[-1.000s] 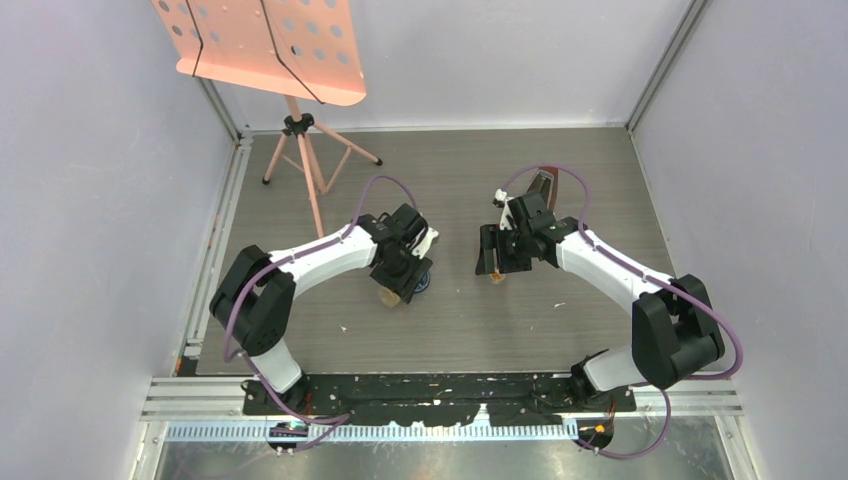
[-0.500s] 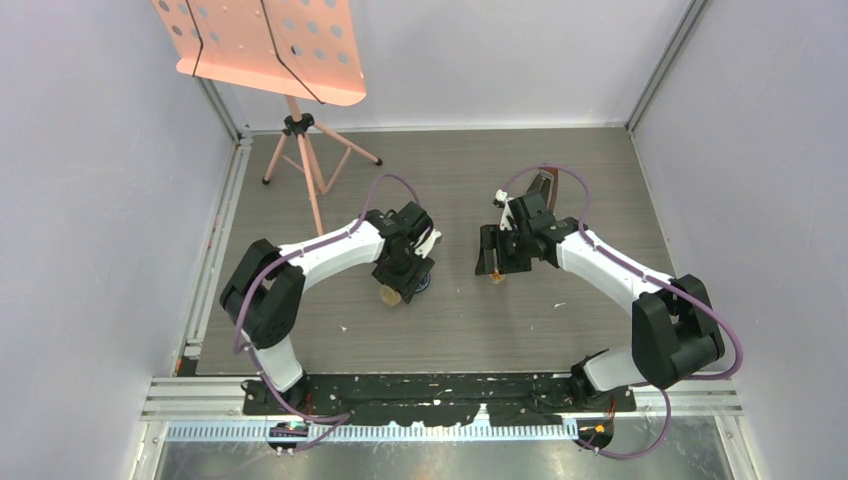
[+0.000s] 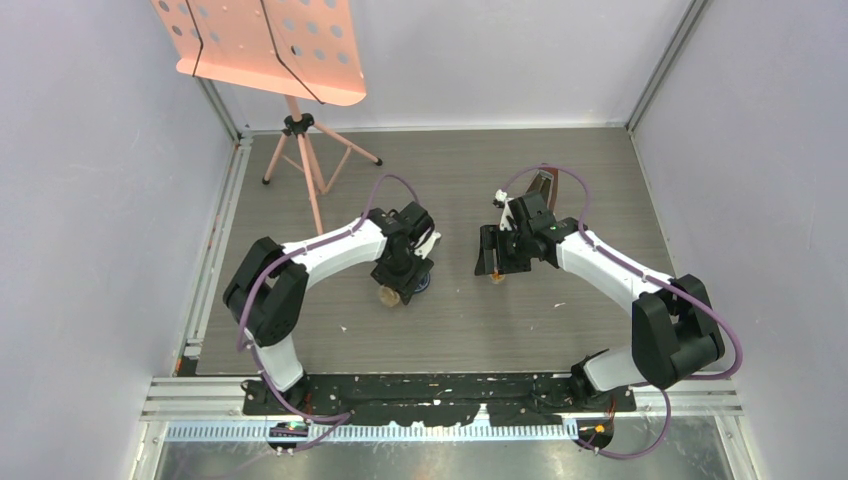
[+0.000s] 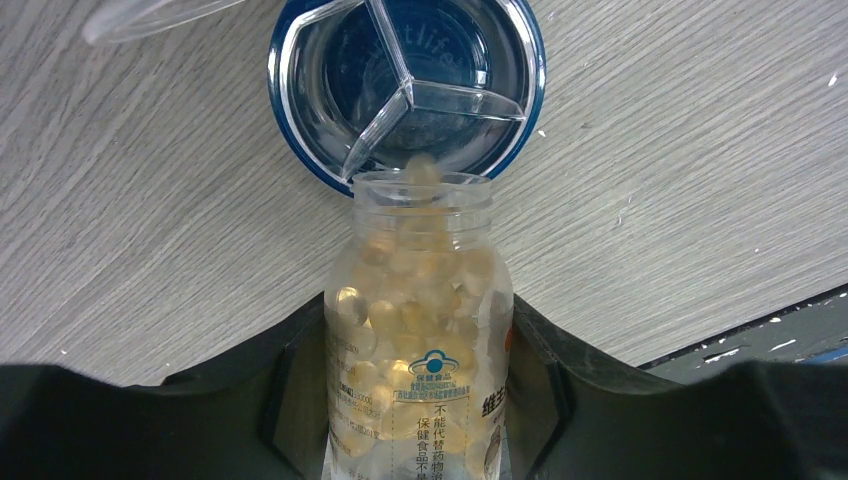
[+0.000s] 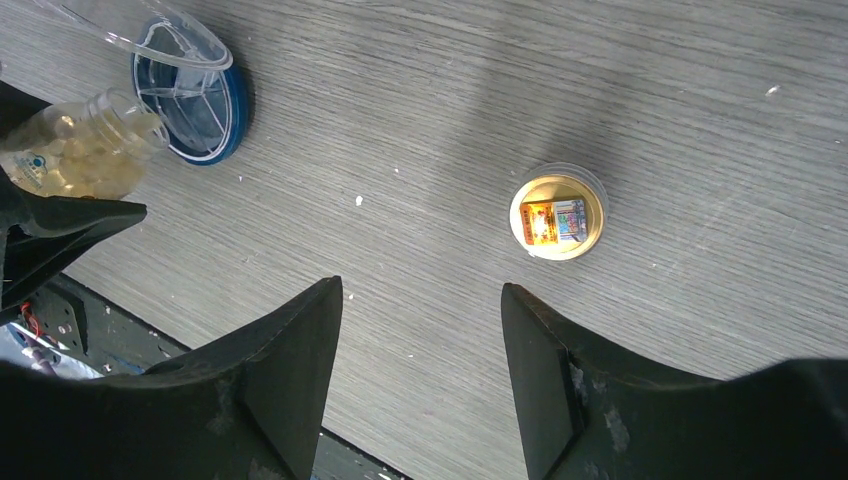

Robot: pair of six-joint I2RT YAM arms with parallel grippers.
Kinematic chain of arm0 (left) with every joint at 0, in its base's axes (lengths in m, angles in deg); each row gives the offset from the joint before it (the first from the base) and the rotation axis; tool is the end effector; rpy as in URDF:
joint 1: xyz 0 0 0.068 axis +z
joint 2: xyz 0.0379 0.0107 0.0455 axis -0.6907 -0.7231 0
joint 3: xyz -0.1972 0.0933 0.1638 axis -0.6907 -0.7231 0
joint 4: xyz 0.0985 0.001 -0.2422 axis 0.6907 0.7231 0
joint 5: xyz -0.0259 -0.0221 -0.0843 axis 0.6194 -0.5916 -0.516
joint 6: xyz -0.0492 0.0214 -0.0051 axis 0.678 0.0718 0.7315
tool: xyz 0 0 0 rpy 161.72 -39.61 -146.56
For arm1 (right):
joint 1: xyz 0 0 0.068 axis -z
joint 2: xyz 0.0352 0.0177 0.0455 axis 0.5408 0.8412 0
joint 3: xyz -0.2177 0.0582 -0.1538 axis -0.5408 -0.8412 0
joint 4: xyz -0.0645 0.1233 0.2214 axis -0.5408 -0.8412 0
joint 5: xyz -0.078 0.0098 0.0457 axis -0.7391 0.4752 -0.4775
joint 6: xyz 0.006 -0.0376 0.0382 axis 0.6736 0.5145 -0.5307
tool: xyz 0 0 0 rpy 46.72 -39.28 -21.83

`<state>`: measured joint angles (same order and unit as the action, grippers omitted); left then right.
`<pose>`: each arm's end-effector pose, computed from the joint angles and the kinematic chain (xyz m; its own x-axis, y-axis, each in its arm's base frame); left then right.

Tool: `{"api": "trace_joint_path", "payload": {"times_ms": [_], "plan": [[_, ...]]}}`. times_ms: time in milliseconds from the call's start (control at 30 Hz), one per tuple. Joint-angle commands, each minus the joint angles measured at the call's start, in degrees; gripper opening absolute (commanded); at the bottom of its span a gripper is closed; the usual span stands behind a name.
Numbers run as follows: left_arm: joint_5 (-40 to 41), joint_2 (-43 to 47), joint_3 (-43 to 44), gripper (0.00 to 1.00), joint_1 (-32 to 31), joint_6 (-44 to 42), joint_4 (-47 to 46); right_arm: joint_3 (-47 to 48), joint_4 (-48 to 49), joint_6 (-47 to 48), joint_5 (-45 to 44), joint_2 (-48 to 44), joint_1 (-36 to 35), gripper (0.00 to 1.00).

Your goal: Sort the pills into containers

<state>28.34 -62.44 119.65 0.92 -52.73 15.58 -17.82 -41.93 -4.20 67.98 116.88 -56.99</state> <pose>0.2420 -0.2263 0.1933 -0.8184 0.5479 -0.1732 0.5660 0.8206 -0.0792 0.2510 0.1233 0.2126 -0.8987 -0.0735 -0.4324 -0.2538 0.8912 0.3759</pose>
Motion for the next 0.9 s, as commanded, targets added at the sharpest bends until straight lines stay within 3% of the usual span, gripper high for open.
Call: {"api": "trace_joint_path", "payload": {"times_ms": [0, 433, 867], "plan": [[0.3, -0.2, 2.2, 0.0, -0.3, 0.5, 1.2, 0.6, 1.0, -0.6, 0.2, -2.8, 0.3, 0.66], [0.6, 0.6, 1.2, 0.0, -0.3, 0.6, 0.0, 0.3, 0.9, -0.6, 0.5, -2.6, 0.3, 0.66], [2.6, 8.9, -12.0, 0.0, -0.4, 2.3, -15.9, 0.3, 0.7, -0.8, 0.7, -2.4, 0.3, 0.66]]}}
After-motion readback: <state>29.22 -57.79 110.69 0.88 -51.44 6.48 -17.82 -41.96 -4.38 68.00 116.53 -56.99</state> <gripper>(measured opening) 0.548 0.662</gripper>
